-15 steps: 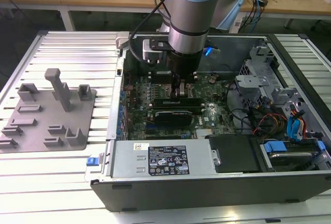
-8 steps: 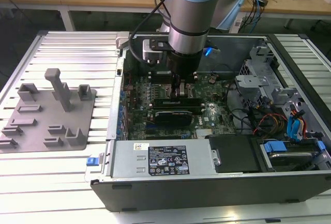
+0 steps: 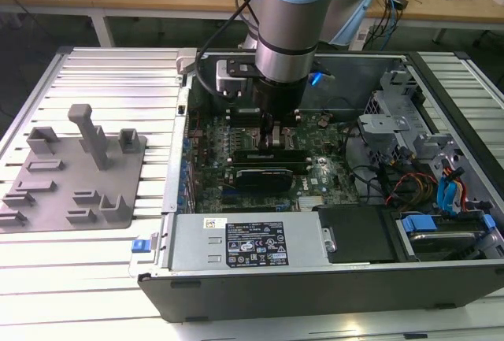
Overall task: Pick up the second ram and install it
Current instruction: 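Insert the second ram into the second slot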
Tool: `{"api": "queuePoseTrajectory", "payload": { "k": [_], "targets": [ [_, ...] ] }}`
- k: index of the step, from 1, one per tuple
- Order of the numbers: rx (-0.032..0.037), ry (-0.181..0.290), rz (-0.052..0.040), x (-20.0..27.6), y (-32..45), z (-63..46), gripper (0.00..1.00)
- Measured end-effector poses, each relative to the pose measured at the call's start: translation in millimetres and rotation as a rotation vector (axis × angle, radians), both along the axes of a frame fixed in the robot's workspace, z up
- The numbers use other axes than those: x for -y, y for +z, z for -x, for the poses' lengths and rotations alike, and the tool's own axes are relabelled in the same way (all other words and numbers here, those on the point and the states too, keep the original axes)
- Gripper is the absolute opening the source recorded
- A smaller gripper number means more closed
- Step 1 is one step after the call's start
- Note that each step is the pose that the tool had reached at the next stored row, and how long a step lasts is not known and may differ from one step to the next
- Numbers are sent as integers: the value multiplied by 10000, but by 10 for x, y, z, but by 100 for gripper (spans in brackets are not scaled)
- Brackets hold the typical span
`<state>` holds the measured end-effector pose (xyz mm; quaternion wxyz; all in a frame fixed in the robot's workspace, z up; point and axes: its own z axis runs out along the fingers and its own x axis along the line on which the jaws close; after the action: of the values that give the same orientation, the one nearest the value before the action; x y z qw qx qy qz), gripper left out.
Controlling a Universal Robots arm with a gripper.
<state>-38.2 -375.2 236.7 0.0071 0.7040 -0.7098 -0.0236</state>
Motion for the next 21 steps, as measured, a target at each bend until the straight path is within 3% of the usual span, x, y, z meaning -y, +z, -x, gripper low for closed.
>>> {"api": "queuePoseTrajectory", "payload": {
  "k": [16,21],
  "targets": [
    [0,-46,1,0,-18,-5,10],
    [0,-46,-1,0,-62,-5,10]
  ]
}}
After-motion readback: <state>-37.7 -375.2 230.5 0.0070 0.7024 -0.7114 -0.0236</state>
